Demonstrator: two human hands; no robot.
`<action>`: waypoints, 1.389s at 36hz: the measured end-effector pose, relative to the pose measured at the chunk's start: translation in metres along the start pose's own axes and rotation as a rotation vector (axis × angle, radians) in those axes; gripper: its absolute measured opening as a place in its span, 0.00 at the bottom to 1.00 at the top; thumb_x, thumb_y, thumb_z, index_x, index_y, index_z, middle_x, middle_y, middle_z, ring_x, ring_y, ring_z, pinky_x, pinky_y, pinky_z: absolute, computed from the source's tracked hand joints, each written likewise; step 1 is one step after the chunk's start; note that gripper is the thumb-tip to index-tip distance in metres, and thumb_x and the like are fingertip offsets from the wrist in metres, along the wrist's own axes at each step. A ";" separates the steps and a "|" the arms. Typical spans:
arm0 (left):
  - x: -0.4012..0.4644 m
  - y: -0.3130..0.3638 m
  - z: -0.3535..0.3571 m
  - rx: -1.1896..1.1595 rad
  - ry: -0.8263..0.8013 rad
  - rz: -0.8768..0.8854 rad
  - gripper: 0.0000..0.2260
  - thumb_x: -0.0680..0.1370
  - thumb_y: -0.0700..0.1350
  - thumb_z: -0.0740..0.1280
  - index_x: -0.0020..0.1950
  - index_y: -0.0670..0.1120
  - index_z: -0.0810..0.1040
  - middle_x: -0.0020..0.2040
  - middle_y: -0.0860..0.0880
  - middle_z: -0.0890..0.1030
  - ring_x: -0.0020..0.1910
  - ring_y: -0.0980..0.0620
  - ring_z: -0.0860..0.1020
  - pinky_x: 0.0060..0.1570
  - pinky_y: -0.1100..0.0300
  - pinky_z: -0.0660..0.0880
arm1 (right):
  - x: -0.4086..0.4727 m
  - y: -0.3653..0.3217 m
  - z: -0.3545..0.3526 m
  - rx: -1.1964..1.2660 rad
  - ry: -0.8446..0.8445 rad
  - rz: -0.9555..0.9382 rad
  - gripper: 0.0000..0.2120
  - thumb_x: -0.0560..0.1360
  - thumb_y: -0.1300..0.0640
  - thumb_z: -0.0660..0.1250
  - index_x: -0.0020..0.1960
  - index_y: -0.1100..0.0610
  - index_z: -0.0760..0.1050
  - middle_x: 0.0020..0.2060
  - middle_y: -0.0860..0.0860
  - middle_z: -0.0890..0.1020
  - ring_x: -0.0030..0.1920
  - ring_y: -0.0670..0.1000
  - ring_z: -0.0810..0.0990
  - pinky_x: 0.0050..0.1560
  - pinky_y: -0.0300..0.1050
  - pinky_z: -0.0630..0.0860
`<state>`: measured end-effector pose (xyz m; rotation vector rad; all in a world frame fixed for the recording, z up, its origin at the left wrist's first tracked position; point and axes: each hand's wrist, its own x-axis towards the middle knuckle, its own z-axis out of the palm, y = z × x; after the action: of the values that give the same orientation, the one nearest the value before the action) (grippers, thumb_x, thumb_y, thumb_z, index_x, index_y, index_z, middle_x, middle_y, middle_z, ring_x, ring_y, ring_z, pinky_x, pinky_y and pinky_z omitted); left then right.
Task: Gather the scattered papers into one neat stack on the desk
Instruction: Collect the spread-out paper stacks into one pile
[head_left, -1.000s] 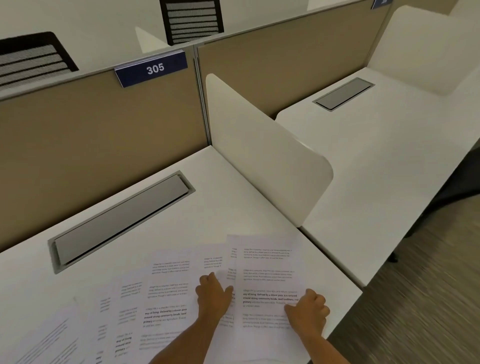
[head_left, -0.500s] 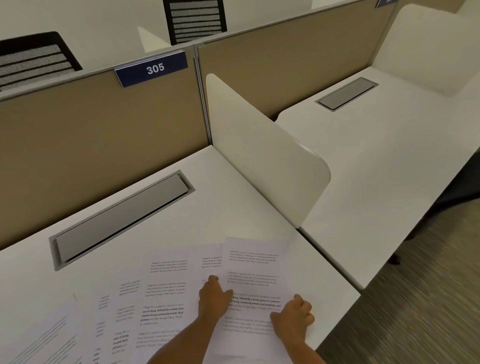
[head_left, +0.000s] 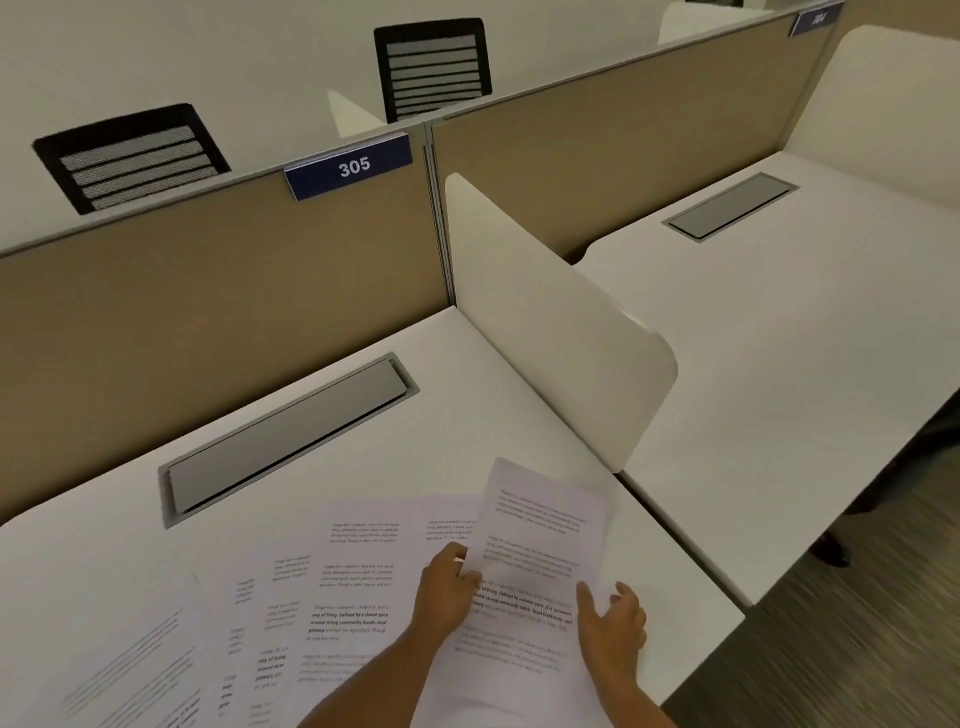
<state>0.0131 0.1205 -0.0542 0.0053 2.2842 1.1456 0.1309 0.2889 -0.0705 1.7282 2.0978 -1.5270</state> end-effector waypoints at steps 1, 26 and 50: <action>-0.002 0.003 -0.003 -0.020 0.000 0.010 0.06 0.78 0.37 0.66 0.54 0.44 0.77 0.52 0.48 0.83 0.45 0.53 0.82 0.45 0.58 0.80 | 0.002 -0.001 -0.002 0.034 -0.008 -0.007 0.33 0.78 0.46 0.67 0.76 0.59 0.60 0.71 0.60 0.69 0.71 0.62 0.66 0.71 0.61 0.66; -0.045 0.001 -0.081 -0.060 0.155 -0.017 0.09 0.76 0.38 0.69 0.56 0.41 0.80 0.53 0.46 0.84 0.51 0.48 0.83 0.54 0.51 0.81 | -0.015 -0.022 0.009 0.140 -0.486 -0.056 0.09 0.73 0.58 0.76 0.48 0.63 0.83 0.44 0.60 0.87 0.47 0.61 0.86 0.49 0.56 0.83; -0.017 -0.045 -0.053 0.285 0.128 -0.278 0.24 0.80 0.52 0.62 0.74 0.46 0.67 0.74 0.47 0.65 0.70 0.46 0.68 0.67 0.53 0.69 | -0.036 -0.014 0.083 -0.573 -0.121 -0.035 0.24 0.77 0.42 0.65 0.69 0.50 0.72 0.75 0.58 0.61 0.72 0.64 0.62 0.72 0.55 0.63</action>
<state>0.0120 0.0493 -0.0542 -0.2744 2.4485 0.6919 0.0901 0.2076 -0.0843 1.3592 2.2124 -0.8726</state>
